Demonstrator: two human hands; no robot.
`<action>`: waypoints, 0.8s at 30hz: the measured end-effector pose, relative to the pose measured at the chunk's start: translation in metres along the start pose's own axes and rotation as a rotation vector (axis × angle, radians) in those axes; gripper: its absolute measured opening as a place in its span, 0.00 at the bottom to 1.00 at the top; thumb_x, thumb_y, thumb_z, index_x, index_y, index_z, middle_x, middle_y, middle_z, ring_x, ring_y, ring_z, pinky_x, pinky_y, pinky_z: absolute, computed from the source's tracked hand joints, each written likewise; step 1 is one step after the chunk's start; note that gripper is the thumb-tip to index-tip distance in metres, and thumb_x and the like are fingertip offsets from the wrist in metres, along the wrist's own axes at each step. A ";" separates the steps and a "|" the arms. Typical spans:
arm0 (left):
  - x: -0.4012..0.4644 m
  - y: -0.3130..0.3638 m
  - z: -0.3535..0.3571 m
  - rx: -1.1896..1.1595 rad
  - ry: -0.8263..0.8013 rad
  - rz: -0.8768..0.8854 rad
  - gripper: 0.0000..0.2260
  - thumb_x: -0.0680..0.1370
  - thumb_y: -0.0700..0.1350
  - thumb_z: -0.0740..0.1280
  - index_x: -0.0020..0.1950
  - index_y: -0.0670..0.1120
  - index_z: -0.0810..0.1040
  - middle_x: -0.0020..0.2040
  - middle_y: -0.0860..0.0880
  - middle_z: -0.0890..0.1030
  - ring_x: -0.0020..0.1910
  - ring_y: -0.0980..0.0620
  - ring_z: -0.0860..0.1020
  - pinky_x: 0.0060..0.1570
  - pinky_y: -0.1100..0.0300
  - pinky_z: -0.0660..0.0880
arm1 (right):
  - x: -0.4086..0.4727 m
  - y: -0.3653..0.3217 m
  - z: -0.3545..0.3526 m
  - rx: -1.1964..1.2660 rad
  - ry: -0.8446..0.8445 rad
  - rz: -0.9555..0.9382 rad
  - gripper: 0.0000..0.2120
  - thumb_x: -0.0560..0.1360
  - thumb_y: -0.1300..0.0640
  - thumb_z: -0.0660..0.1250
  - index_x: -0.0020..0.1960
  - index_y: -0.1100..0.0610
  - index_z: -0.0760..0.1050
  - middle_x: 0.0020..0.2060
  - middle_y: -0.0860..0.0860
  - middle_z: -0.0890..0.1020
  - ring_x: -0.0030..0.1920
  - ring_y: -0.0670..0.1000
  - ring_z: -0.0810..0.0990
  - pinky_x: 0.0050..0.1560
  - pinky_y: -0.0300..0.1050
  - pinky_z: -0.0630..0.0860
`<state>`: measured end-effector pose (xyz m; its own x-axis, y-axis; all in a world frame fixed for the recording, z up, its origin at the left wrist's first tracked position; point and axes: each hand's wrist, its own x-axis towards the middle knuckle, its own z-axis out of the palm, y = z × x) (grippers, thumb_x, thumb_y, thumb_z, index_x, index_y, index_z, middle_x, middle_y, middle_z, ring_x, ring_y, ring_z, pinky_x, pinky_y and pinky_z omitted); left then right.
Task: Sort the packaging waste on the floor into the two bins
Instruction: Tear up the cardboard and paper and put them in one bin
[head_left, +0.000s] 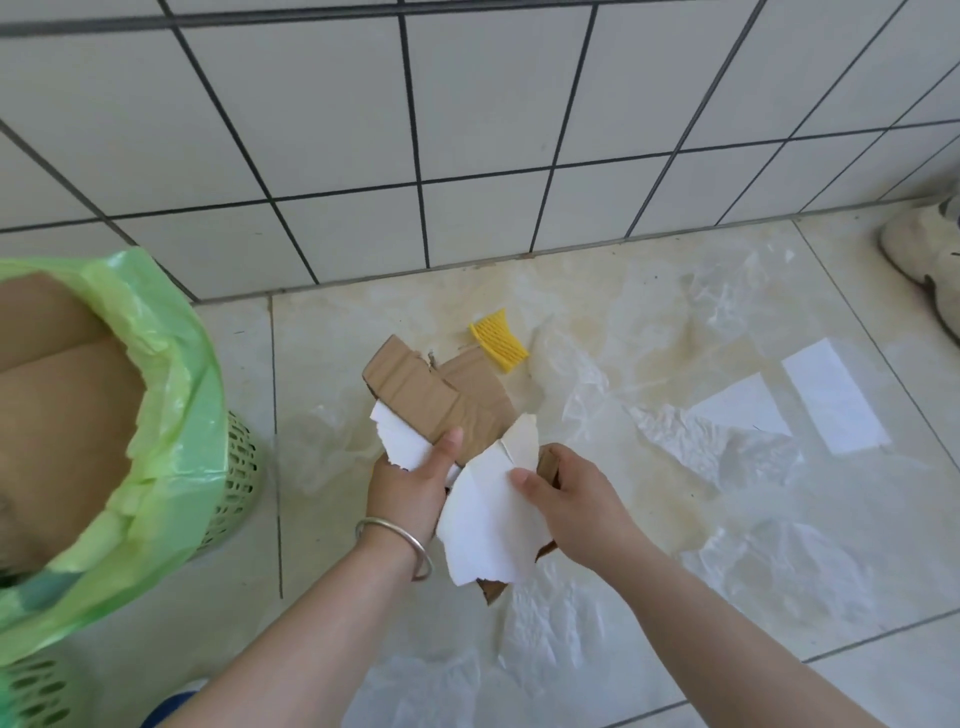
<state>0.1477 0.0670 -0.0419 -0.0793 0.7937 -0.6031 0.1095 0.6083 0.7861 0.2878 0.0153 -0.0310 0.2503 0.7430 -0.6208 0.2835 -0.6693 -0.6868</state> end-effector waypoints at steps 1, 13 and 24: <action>0.001 0.003 -0.001 0.004 0.012 -0.004 0.08 0.72 0.48 0.71 0.38 0.45 0.77 0.35 0.51 0.80 0.37 0.49 0.78 0.41 0.57 0.73 | -0.001 -0.003 -0.001 0.010 -0.022 0.000 0.08 0.77 0.52 0.63 0.45 0.57 0.70 0.35 0.46 0.73 0.35 0.46 0.72 0.32 0.37 0.70; -0.022 0.078 -0.034 0.176 -0.224 0.171 0.19 0.74 0.46 0.69 0.25 0.45 0.70 0.20 0.53 0.75 0.22 0.55 0.73 0.24 0.69 0.67 | -0.029 -0.078 -0.027 -0.179 0.307 -0.352 0.12 0.74 0.52 0.68 0.57 0.49 0.75 0.35 0.45 0.76 0.40 0.45 0.76 0.38 0.38 0.70; -0.071 0.121 -0.124 0.190 -0.275 0.272 0.09 0.74 0.46 0.70 0.34 0.49 0.77 0.23 0.56 0.77 0.20 0.61 0.72 0.23 0.69 0.66 | -0.080 -0.159 0.035 -0.276 0.354 -0.596 0.24 0.69 0.48 0.72 0.61 0.53 0.71 0.49 0.43 0.69 0.54 0.48 0.73 0.49 0.37 0.69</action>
<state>0.0434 0.0850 0.1126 0.2419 0.8790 -0.4108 0.2729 0.3446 0.8982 0.1900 0.0622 0.1151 0.2510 0.9678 0.0184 0.6752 -0.1614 -0.7197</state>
